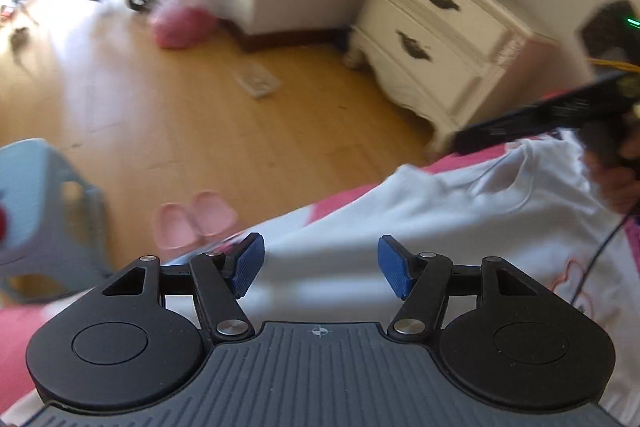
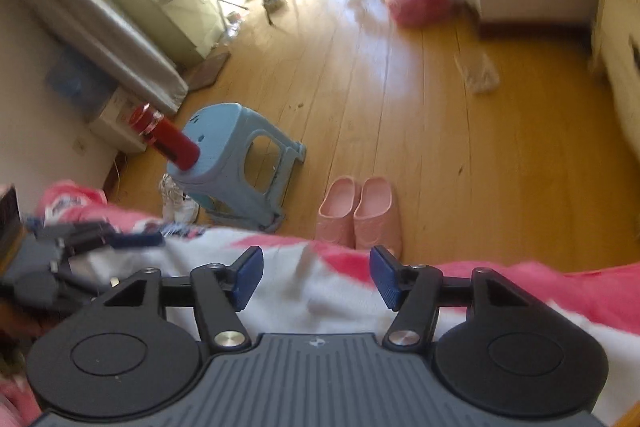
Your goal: Fold clothes
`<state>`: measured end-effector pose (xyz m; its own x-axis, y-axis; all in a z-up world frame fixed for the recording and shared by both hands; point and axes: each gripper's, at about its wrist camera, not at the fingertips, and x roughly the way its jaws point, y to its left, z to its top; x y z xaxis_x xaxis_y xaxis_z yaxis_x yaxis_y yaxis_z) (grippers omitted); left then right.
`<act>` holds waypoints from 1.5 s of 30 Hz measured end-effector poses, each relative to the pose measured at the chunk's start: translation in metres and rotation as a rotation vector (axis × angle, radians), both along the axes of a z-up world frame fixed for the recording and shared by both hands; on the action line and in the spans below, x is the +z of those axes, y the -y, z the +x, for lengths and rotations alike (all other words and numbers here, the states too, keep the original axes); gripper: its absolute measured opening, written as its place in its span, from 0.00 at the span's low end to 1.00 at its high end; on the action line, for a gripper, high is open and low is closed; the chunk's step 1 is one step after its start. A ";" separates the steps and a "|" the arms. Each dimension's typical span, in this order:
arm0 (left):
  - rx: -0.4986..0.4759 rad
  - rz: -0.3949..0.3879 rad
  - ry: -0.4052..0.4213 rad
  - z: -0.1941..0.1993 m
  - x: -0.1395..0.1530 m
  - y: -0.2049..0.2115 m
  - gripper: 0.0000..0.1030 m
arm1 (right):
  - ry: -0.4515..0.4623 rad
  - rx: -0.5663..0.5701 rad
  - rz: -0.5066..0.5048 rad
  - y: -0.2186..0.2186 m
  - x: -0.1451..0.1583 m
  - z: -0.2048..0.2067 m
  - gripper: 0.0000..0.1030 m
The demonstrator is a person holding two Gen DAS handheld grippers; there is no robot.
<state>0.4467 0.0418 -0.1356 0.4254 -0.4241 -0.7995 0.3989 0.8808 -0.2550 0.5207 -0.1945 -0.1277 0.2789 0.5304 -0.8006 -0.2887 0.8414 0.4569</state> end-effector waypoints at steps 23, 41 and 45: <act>-0.087 0.009 0.068 0.015 -0.030 0.026 0.61 | -0.160 0.207 0.136 -0.021 -0.043 0.032 0.37; -0.043 0.039 0.127 0.021 -0.029 0.029 0.60 | 0.202 0.262 -0.017 -0.042 -0.013 0.004 0.03; -0.034 0.059 0.130 0.022 -0.033 0.031 0.60 | 0.240 0.288 -0.068 -0.051 -0.022 0.002 0.03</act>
